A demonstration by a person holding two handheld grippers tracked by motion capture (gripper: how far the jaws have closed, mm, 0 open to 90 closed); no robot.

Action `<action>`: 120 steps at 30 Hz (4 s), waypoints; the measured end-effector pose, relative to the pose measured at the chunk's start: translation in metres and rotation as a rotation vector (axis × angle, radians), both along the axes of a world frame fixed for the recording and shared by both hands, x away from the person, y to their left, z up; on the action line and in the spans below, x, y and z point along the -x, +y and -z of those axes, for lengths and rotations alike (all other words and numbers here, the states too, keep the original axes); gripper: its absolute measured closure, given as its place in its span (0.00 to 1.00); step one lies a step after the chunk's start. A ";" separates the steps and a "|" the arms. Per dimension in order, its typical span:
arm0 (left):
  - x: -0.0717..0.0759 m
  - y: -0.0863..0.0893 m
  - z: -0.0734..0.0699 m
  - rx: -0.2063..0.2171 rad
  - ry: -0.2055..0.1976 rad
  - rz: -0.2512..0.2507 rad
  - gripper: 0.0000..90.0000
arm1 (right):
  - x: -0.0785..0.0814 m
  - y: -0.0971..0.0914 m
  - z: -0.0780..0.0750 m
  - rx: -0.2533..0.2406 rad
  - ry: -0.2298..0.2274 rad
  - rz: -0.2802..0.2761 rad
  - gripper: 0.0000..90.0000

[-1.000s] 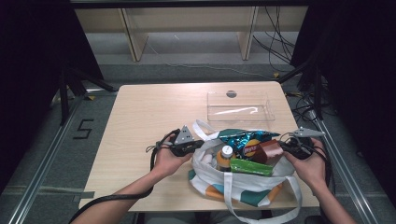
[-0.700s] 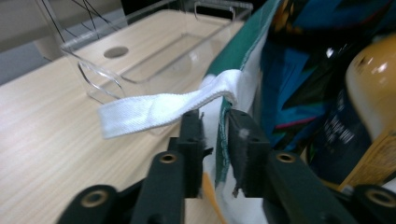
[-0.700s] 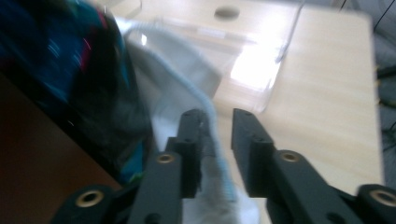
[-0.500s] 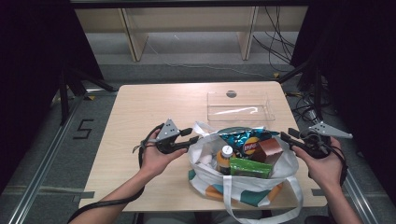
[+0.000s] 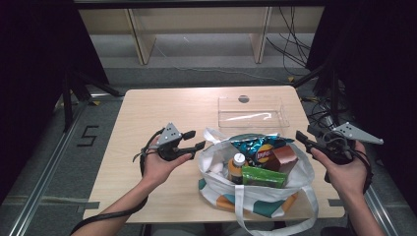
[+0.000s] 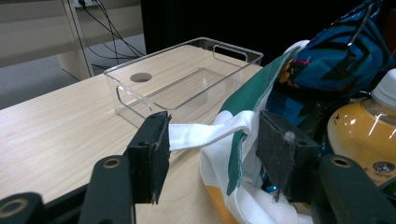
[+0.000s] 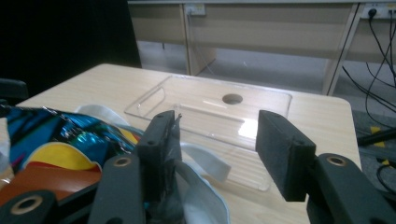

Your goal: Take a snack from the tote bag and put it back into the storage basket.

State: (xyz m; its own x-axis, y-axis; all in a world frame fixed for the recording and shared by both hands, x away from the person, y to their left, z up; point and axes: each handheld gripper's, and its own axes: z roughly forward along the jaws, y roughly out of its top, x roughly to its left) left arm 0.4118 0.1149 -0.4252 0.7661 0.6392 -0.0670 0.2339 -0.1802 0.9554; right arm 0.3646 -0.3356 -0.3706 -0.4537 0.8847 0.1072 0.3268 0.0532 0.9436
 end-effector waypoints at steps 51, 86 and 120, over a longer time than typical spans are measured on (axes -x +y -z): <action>-0.003 0.004 0.000 -0.021 0.023 -0.031 0.40 | -0.025 0.032 0.003 0.090 0.135 -0.293 0.99; -0.004 0.003 0.003 -0.036 0.021 -0.039 0.40 | 0.002 0.037 -0.033 -0.057 -0.095 -0.253 1.00; -0.004 0.004 0.002 -0.009 0.025 -0.050 0.39 | 0.000 0.036 -0.068 -0.153 -0.211 -0.229 1.00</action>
